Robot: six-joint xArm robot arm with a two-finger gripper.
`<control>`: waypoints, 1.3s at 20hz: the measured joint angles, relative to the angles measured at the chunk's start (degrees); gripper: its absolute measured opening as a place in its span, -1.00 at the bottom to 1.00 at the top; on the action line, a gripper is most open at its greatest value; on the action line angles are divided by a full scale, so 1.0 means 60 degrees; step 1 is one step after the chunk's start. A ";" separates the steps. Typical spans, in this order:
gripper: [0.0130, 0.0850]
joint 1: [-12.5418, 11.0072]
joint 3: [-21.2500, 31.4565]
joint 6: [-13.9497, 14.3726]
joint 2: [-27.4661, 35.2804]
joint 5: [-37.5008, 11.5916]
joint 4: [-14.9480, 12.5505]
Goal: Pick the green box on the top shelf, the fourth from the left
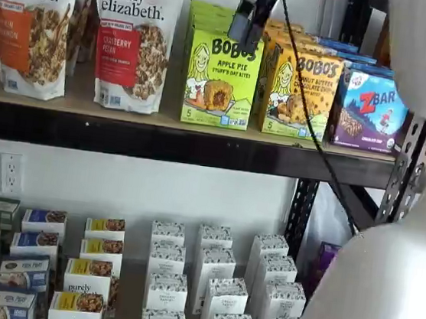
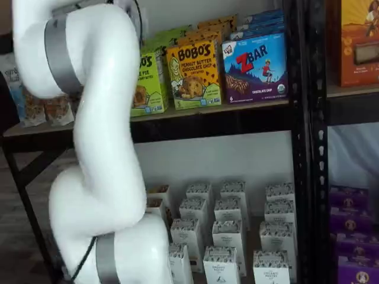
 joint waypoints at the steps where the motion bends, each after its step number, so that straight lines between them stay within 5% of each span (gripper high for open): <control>1: 1.00 -0.0081 -0.0135 -0.0029 0.0088 0.0192 0.0158; 8: 1.00 -0.0608 -0.0727 -0.0303 0.0320 0.0899 0.0660; 18: 1.00 -0.0656 0.0534 -0.0481 -0.0547 -0.0957 0.0771; 26: 1.00 -0.0698 0.0656 -0.0571 -0.0473 -0.1673 0.0810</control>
